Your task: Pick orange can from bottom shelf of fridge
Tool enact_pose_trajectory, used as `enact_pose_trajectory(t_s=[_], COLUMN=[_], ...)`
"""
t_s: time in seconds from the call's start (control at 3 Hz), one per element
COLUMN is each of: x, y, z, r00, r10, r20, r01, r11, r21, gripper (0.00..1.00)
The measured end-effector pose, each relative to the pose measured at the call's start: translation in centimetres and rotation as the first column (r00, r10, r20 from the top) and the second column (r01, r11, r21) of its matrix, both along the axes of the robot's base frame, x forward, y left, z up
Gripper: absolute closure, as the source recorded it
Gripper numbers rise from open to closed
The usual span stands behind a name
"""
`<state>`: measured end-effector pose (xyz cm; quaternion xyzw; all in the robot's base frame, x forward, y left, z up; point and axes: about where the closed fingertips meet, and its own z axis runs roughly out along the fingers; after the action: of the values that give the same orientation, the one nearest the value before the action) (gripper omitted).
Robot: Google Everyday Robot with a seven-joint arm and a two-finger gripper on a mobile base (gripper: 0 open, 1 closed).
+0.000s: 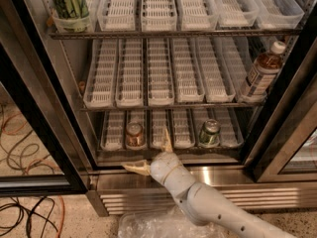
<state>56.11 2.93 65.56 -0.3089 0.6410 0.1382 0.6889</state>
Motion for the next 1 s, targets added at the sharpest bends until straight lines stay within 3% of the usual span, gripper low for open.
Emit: enact_pose_trajectory(t_s=[0.33,0.67,1.0], x=[-1.1,-1.4,-1.4], y=[2.9,4.5,4.5], z=[-0.2,-1.7,-1.7], r00=[0.9975,0.9957,0.9957], r10=[-0.033,-0.058,-0.058], r20=[0.062,0.073,0.073], r01=[0.028,0.045,0.045], r11=[0.996,0.985,0.985], r21=[0.090,0.166,0.166], gripper=[0.00,0.00,0.00])
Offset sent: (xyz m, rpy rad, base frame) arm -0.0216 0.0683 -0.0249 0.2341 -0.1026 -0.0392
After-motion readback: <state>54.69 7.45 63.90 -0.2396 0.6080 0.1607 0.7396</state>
